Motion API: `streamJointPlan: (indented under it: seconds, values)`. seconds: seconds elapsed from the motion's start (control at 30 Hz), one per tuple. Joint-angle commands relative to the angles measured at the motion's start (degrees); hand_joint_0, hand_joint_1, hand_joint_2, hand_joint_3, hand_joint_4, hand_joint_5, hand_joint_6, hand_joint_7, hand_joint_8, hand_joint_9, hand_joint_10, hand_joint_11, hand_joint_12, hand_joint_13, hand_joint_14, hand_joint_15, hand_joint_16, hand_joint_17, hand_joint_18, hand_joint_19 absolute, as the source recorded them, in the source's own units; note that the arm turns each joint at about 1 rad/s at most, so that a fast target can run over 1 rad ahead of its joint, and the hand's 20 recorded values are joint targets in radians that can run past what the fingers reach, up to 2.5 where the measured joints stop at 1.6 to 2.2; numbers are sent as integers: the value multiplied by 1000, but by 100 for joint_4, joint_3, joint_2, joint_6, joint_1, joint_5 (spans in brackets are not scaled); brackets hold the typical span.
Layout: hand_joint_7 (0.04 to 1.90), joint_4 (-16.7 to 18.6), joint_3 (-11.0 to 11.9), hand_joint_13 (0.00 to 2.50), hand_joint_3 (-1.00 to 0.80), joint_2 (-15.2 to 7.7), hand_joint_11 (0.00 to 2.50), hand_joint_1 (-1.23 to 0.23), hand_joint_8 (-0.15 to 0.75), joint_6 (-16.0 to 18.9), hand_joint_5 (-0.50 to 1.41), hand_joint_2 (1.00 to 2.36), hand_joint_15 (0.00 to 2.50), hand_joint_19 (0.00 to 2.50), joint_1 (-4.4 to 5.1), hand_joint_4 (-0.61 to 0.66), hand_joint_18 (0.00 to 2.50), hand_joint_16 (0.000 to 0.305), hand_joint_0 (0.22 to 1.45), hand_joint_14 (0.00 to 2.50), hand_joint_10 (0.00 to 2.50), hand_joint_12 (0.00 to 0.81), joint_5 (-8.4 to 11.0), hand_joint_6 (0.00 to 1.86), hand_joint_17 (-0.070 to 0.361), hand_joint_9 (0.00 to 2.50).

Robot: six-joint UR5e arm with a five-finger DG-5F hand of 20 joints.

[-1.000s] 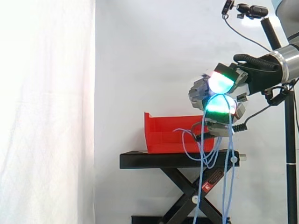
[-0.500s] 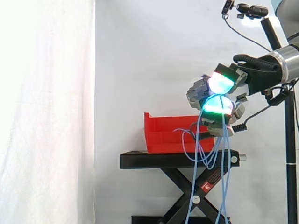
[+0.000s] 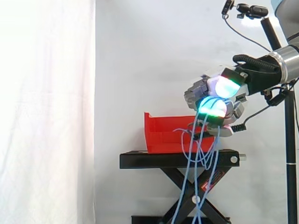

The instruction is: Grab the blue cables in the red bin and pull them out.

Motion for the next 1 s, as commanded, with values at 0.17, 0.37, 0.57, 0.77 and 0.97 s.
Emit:
streamJointPlan:
  seconds: [0.17, 0.37, 0.57, 0.77, 0.97]
  values:
    - [460, 0, 0, 1455, -1000, 0, 1933, -995, 170, -1, 423, 1000, 1684, 1046, 0, 39, 1040, 53, 760, 599, 237, 289, 0, 1065, 120, 1312]
    - [467, -9, 0, 1461, -1000, 0, 1954, -929, 166, -1, 450, 1000, 1672, 1038, 0, 42, 1049, 54, 742, 609, 230, 291, 0, 1036, 122, 1324]
    - [491, -9, 0, 1459, -1000, 0, 1946, -885, 155, -1, 479, 1000, 1674, 1045, 0, 37, 1054, 55, 730, 616, 212, 292, 0, 979, 123, 1338]
    - [517, -9, 0, 1462, -1000, 0, 1979, -902, 158, -9, 512, 1000, 1664, 1053, 9, 23, 1043, 53, 755, 596, 179, 283, 0, 925, 120, 1344]
    - [577, -9, 0, 1458, -1000, 0, 2023, -960, 148, -1, 537, 1000, 1708, 1061, 9, 29, 1025, 52, 805, 563, 113, 278, 9, 740, 116, 1336]
